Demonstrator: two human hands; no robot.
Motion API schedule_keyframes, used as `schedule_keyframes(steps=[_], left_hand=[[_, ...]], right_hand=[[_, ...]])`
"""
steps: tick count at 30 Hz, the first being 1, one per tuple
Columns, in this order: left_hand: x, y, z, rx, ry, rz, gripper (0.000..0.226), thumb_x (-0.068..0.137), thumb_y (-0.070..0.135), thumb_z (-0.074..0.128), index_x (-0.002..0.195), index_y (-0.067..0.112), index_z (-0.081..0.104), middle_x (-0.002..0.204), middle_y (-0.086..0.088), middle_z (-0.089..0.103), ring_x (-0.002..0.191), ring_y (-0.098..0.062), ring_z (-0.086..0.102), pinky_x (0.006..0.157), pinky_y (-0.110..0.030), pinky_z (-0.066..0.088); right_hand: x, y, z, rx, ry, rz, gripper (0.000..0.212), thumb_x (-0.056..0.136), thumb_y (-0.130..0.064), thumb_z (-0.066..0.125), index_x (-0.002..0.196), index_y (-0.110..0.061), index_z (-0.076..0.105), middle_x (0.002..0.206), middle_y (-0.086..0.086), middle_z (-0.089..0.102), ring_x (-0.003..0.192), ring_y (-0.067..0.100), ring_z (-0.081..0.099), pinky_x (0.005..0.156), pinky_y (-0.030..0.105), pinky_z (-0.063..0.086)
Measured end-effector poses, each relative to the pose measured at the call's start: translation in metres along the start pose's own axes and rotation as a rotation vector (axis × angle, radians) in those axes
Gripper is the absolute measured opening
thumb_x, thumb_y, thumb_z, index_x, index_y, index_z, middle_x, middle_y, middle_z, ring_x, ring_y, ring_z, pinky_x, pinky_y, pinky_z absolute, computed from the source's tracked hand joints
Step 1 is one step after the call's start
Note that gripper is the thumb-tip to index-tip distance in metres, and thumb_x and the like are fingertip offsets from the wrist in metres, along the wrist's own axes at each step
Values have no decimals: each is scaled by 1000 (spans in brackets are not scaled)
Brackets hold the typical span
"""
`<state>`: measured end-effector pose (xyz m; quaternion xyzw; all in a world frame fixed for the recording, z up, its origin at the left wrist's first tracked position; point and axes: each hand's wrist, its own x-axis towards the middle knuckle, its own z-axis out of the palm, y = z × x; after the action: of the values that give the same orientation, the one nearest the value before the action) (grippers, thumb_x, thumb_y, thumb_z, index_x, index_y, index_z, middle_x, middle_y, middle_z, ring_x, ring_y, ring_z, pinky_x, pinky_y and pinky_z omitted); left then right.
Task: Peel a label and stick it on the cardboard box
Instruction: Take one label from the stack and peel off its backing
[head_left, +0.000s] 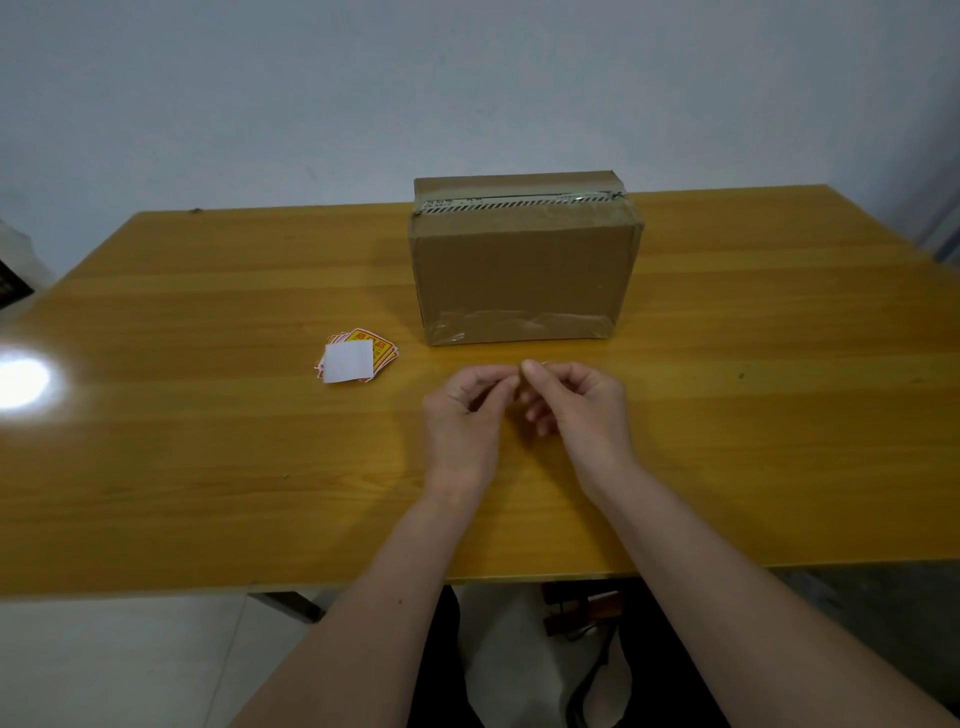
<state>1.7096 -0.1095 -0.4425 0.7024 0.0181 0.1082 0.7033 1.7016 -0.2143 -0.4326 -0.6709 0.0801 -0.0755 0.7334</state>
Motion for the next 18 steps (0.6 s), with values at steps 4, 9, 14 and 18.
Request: schedule_keyframes(steps=[4,9,14,18], left_hand=[[1,1,1,-55,-7,-53,22,80,-2,67,78,20,70,74,9,72,71,-3,67,76,-21,55],[1,4,1,-62,-31,-66,24,81,-3,66,79,20,70,74,10,70,67,4,66,70,-11,53],[0,5,-1,-4,-21,-61,25,80,-1,68,80,24,70,79,9,70,73,1,67,73,-14,54],[1,5,-1,51,-6,-32,23,80,6,71,78,28,71,78,11,69,74,2,65,72,-13,52]], right_hand=[[1,1,1,23,-7,-1,13,86,-13,65,78,-3,70,64,4,65,51,9,55,46,19,45],[1,3,3,21,-4,-33,11,84,-9,66,74,-7,69,61,1,63,50,8,54,45,18,44],[-2,1,4,21,-3,-53,11,82,-10,69,77,0,68,62,3,63,51,8,53,45,18,43],[-1,1,4,31,-8,-57,17,82,-11,69,78,4,67,61,3,63,50,7,53,45,18,43]])
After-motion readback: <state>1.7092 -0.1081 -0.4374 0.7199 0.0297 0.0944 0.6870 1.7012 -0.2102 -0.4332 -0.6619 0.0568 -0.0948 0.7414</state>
